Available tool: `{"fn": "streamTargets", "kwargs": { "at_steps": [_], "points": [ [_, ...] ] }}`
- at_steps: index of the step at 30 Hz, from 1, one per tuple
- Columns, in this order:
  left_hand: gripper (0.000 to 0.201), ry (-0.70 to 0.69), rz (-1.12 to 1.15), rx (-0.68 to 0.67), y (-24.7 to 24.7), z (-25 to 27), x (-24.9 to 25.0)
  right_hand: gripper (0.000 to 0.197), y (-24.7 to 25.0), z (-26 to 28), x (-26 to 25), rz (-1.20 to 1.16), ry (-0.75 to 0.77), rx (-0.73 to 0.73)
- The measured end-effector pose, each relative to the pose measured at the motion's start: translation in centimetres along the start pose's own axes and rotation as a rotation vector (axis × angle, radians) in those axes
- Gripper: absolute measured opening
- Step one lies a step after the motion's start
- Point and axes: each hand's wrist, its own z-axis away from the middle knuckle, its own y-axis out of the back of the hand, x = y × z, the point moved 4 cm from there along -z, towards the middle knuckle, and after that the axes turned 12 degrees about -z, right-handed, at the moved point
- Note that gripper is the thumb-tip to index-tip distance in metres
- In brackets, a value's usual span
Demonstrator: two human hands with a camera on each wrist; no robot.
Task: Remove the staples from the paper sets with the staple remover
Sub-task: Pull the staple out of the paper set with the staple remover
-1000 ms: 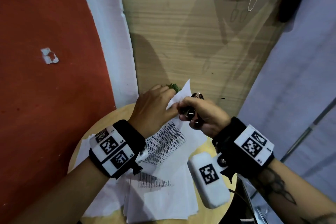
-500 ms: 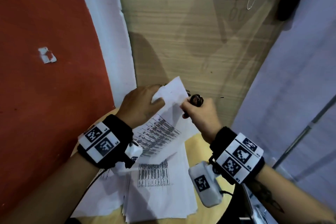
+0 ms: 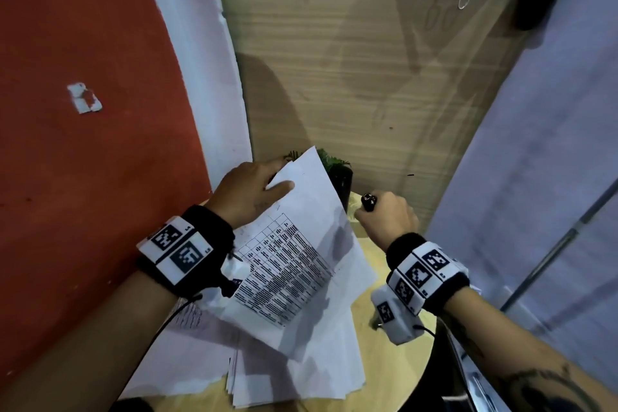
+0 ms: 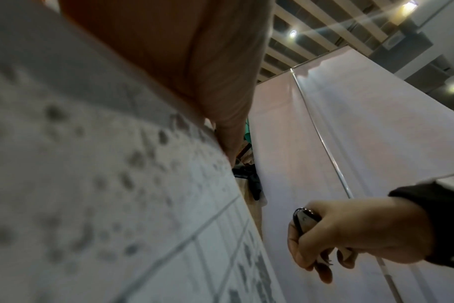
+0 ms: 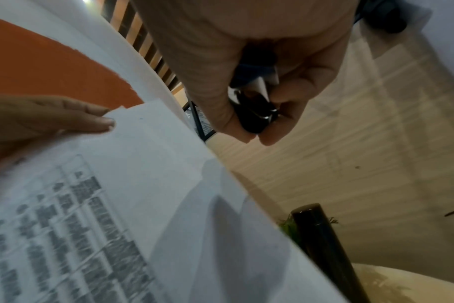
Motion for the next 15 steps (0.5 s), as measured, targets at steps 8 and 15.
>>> {"fn": "streamTargets", "kwargs": {
  "at_steps": [8,15],
  "points": [
    [0.046,0.029,0.102,-0.088,-0.1,-0.7,-2.2,0.012,-0.9,-2.6,0.3,-0.019,-0.018,-0.082],
    [0.052,0.015,0.191,-0.144,0.6,-0.9,-3.0,0.032,-2.3,-1.2,-3.0,-0.857,0.059,-0.403]
  ]
}}
